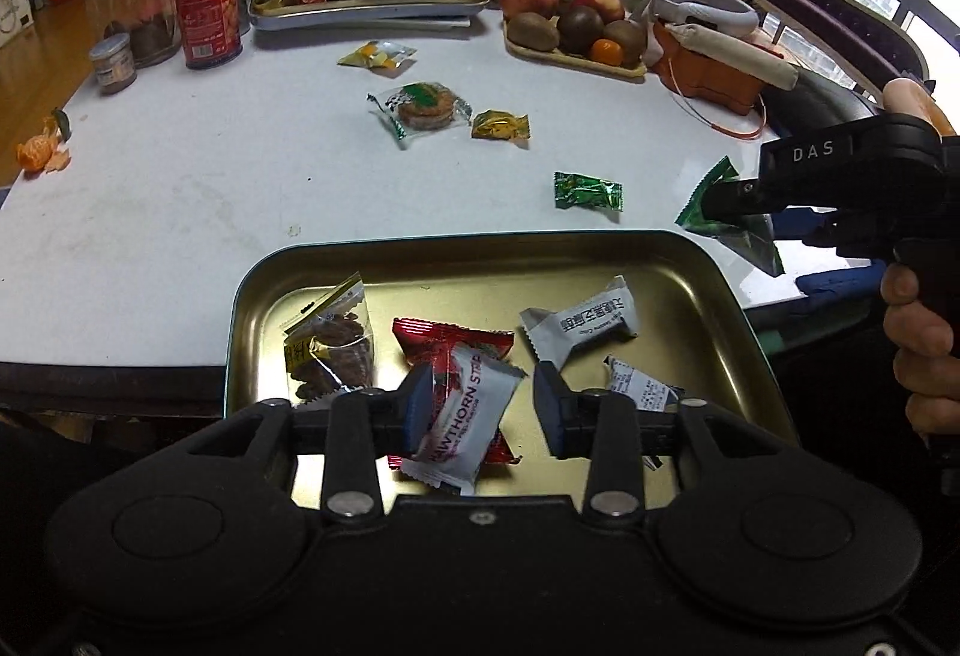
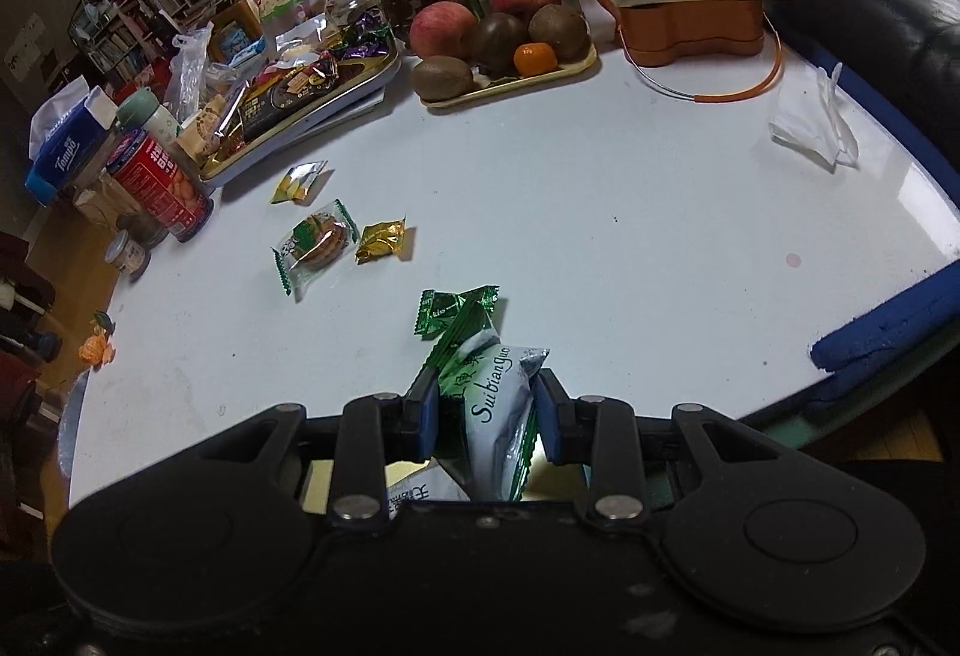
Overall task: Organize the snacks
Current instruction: 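Release the Hawthorn Strips pack into the gold tray with the left gripper while the right carries the green pack, then lower the green pack into the gold tray and open the right gripper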
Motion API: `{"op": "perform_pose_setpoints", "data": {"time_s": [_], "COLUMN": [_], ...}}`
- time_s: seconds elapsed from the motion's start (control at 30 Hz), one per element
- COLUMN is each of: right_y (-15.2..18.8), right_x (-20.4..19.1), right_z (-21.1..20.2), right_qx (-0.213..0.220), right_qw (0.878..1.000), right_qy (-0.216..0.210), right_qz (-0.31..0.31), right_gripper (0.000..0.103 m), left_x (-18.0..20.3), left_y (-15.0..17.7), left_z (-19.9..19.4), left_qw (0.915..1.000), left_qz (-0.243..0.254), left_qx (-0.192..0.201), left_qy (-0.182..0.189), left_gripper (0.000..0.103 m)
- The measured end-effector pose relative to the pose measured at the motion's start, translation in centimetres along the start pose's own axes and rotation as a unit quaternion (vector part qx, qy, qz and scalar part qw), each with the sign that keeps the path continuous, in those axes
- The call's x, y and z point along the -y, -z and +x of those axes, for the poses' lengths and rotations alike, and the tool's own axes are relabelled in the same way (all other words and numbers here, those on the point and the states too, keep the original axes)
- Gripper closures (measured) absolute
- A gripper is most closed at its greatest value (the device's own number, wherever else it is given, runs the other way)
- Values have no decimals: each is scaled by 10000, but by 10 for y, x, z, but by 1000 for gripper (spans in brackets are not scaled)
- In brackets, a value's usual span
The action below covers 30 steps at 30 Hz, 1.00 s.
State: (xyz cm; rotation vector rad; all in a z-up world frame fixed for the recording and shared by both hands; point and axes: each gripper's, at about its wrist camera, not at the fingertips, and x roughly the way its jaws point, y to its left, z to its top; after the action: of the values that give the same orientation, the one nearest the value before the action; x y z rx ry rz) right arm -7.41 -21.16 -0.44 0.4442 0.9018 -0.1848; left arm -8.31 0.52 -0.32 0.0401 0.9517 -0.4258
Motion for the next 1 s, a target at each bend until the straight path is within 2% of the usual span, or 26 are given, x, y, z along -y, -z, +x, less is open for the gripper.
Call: {"op": "perform_pose_setpoints", "data": {"time_s": [0.17, 0.43, 0.47, 0.53, 0.63, 0.77, 1.0], "right_y": [15, 42, 44, 47, 48, 47, 47], "right_x": [-2, -19, -21, -25, -29, -30, -27], "right_z": [-18, -40, -42, -44, -46, -40, -25], "right_qx": [258, 548, 568, 616, 735, 615, 165], "right_qw": [9994, 9958, 9952, 9939, 9923, 9931, 9961], "right_qy": [-239, -365, -340, -315, -255, -186, 55], "right_qz": [-55, -643, -715, -858, -959, -977, -860], "right_gripper": [69, 66, 64, 46, 46, 45, 45], "left_x": [2, -5, -5, -6, -5, -4, -2], "left_y": [0, 0, 0, 0, 0, 0, -1], "left_z": [3, 12, 12, 13, 15, 17, 21], "left_qw": [9993, 9972, 9971, 9967, 9964, 9961, 9953], "left_qz": [47, -123, -133, -130, -118, -95, -61], "left_qx": [172, 150, 147, 132, 105, 75, 3], "left_qy": [-333, -718, -728, -785, -834, -879, -967], "left_gripper": [49, 49, 49, 49, 48, 46, 44]}}
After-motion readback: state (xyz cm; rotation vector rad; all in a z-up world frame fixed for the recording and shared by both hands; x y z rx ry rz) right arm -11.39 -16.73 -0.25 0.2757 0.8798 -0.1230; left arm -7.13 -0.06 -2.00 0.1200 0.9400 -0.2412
